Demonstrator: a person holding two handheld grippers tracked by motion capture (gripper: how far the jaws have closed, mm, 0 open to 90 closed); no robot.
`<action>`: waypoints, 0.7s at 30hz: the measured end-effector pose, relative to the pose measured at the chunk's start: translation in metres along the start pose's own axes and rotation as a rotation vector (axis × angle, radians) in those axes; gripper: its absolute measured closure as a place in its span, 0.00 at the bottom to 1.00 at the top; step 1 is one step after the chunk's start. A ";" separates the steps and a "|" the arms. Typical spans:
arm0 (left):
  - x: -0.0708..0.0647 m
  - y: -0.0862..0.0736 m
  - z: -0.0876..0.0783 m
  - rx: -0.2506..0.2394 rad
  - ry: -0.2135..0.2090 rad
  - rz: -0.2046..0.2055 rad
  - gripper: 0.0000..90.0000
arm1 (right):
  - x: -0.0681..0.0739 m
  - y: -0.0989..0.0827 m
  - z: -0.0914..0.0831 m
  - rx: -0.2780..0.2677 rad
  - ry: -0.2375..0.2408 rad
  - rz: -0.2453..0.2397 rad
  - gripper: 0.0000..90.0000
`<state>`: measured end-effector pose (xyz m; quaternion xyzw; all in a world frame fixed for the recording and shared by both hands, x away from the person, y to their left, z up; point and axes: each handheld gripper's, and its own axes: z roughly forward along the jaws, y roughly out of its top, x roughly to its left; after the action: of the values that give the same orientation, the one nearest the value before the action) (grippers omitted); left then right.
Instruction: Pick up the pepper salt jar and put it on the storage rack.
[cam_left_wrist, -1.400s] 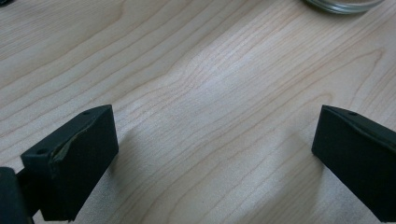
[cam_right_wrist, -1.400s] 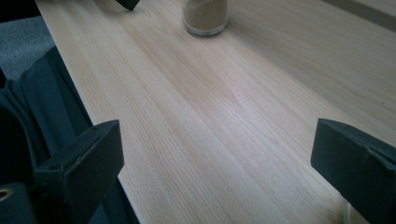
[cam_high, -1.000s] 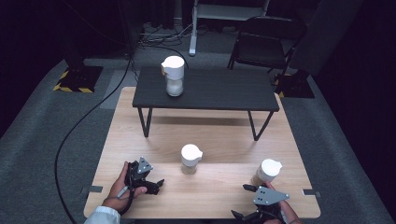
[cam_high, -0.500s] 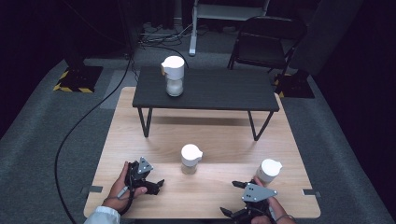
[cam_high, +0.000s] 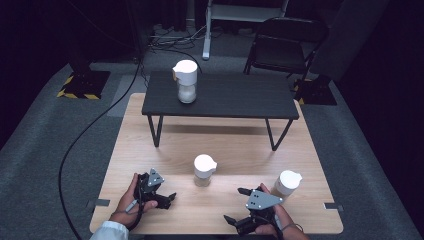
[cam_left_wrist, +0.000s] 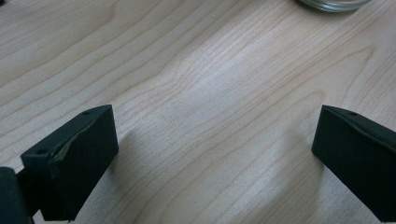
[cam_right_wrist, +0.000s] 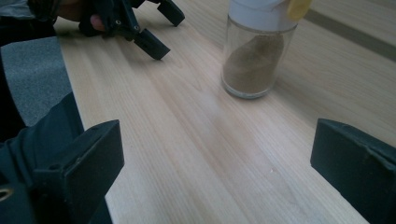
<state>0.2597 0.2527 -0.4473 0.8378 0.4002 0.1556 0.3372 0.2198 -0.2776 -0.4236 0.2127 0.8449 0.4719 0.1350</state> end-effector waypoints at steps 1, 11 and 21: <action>0.000 0.000 0.000 0.000 0.000 0.000 0.00 | 0.000 0.001 0.002 0.001 -0.002 -0.001 0.03; 0.000 0.000 0.000 0.000 0.000 0.000 0.00 | 0.003 0.009 0.022 0.009 -0.029 0.007 0.03; 0.000 0.000 0.000 0.001 -0.001 0.002 0.00 | 0.000 0.017 0.041 0.015 -0.040 0.025 0.03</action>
<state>0.2597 0.2527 -0.4472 0.8384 0.3993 0.1551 0.3370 0.2409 -0.2394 -0.4303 0.2335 0.8427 0.4631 0.1443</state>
